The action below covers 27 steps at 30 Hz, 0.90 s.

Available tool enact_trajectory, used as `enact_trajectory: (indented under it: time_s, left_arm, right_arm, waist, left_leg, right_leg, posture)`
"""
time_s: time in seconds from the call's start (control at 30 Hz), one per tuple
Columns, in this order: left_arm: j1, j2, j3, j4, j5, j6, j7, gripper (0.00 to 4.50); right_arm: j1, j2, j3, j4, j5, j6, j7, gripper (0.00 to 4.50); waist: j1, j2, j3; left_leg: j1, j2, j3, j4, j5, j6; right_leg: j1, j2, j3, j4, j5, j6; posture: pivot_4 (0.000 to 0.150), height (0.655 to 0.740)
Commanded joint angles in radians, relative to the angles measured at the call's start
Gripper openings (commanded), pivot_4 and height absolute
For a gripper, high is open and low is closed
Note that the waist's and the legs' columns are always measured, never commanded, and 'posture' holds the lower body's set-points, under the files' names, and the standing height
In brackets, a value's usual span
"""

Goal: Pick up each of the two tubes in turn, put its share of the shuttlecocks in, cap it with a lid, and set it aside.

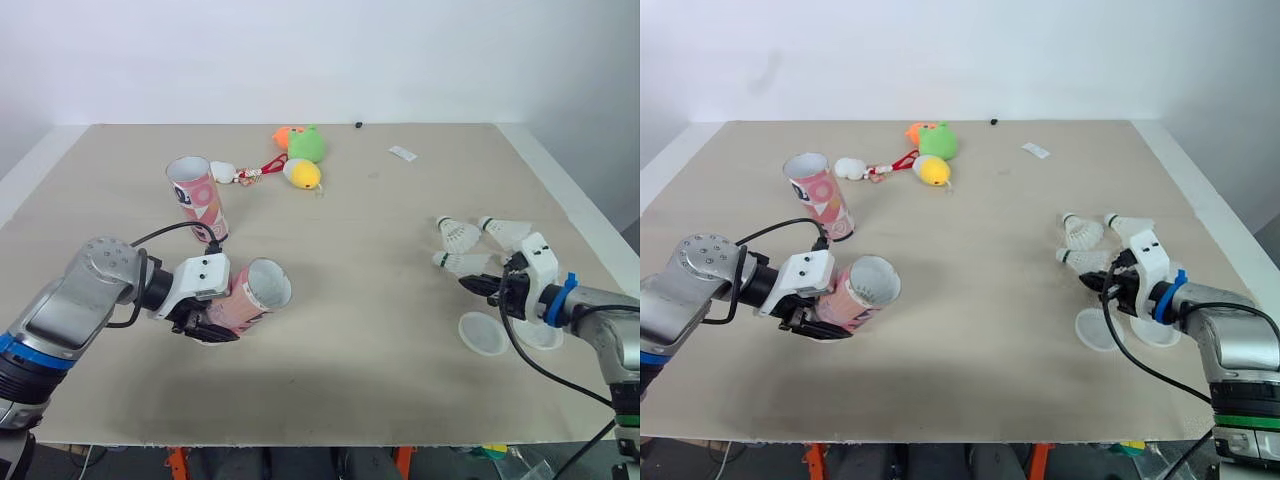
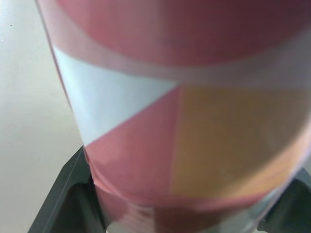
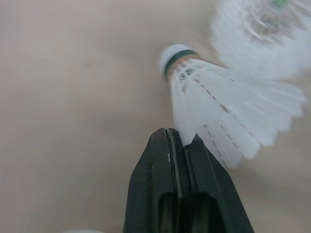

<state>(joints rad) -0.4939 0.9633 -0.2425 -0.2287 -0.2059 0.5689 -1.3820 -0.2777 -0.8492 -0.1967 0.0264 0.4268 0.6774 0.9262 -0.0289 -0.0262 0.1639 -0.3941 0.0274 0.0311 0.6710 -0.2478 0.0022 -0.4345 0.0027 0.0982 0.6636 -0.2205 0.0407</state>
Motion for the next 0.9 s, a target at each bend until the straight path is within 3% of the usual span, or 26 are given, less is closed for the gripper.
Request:
enact_trajectory:
  time_s: [0.03, 0.2, 0.3, 0.6, 0.9]
  left_arm:
    - [0.014, 0.003, -0.016, -0.014, -0.004, 0.008, -0.002, 3.03]
    - [0.005, -0.001, -0.019, -0.005, -0.001, 0.004, -0.004, 3.03]
    - [-0.005, -0.005, -0.023, 0.006, 0.003, -0.002, -0.008, 3.03]
    - [-0.044, -0.020, -0.039, 0.040, 0.014, -0.014, -0.019, 3.03]
    - [-0.025, -0.005, -0.021, 0.016, 0.005, 0.001, -0.009, 3.03]
  right_arm:
    - [0.013, -0.023, -0.039, -0.151, 0.092, 0.018, 0.070, 0.10]
    - [0.017, -0.075, -0.013, -0.443, 0.269, 0.058, 0.219, 0.10]
    - [-0.058, -0.092, 0.084, -0.504, 0.246, 0.035, 0.248, 0.10]
    - [-0.520, 0.096, 0.464, -0.294, -0.018, -0.067, 0.242, 0.10]
    - [-0.632, 0.158, 0.593, -0.218, -0.096, -0.202, 0.415, 0.10]
  waist:
    - [0.000, 0.000, 0.000]
    - [0.001, 0.001, 0.000]
    - [0.001, 0.000, 0.001]
    - [-0.004, -0.001, 0.001]
    - [0.006, -0.001, 0.001]
  left_leg:
    - [0.000, 0.000, 0.000, 0.000, 0.000, 0.000]
    - [-0.001, 0.000, -0.001, 0.000, 0.000, 0.000]
    - [0.000, 0.001, -0.002, 0.000, 0.000, 0.000]
    - [-0.001, 0.001, 0.001, 0.002, 0.000, 0.001]
    - [-0.008, 0.000, -0.003, 0.002, -0.001, 0.002]
  right_leg:
    - [0.000, 0.000, 0.000, 0.000, 0.000, 0.000]
    - [0.000, 0.000, -0.001, 0.000, 0.000, 0.000]
    - [0.000, 0.000, -0.002, 0.000, 0.000, 0.000]
    - [-0.001, 0.000, 0.000, 0.000, -0.001, -0.004]
    - [-0.006, -0.002, -0.005, 0.000, -0.001, -0.002]
  posture:
    - [0.150, 0.7323]
    - [0.150, 0.7323]
    - [0.150, 0.7323]
    - [0.150, 0.7323]
    - [0.150, 0.7323]
